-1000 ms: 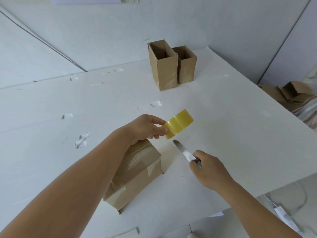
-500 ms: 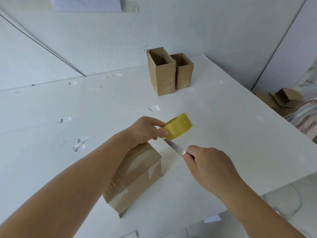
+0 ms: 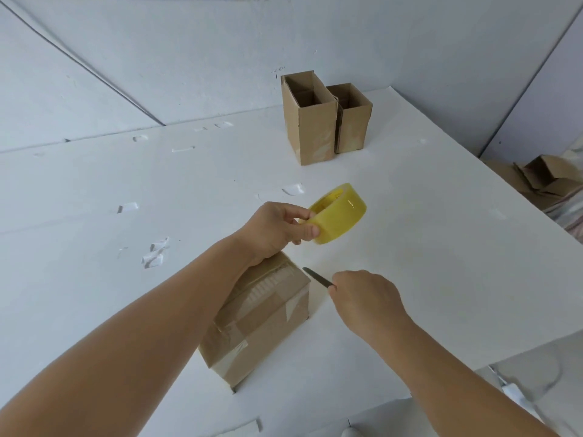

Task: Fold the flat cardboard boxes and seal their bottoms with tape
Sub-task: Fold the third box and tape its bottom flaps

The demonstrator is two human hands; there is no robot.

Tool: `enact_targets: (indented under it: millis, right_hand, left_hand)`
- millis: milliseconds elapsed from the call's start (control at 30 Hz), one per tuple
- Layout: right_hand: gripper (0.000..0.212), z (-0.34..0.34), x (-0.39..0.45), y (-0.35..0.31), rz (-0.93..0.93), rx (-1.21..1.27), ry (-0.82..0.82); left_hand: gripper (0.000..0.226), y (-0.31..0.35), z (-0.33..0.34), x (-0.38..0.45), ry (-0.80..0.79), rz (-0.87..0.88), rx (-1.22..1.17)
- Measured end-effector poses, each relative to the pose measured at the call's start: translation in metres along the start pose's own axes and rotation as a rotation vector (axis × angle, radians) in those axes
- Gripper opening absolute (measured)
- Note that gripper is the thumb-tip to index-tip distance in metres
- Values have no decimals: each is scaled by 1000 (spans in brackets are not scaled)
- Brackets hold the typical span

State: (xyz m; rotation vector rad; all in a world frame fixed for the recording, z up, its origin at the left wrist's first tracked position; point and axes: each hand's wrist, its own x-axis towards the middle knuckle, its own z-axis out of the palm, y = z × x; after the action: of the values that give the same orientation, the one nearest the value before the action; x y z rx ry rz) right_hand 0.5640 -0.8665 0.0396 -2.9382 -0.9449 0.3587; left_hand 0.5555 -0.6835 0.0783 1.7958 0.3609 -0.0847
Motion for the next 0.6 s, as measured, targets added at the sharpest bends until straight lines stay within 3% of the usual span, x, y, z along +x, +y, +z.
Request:
enact_targets:
  millis: [100,267,367,433,500,600]
  right_hand:
    - [17,24,11,13,35,31,36]
    - [32,51,19,21,90,103,62]
    - [39,32,20,6,136,766,160]
    - [41,13,20,-13,187,1210,55]
    - [48,6,21,-28,204,1431,-3]
    - [33,0,22,-43,277,1708,-26]
  left_hand:
    - [22,-1,-2,1,9,-6,-16]
    - [24,2,0,3,-10,-33,11]
    - [24,3,0,2,-1,-42,6]
    - [23,3,0,2,-5,-40,8]
    - [25,2,1,3,2,-52,3]
    - [22,2,1,2,19,-63,-12]
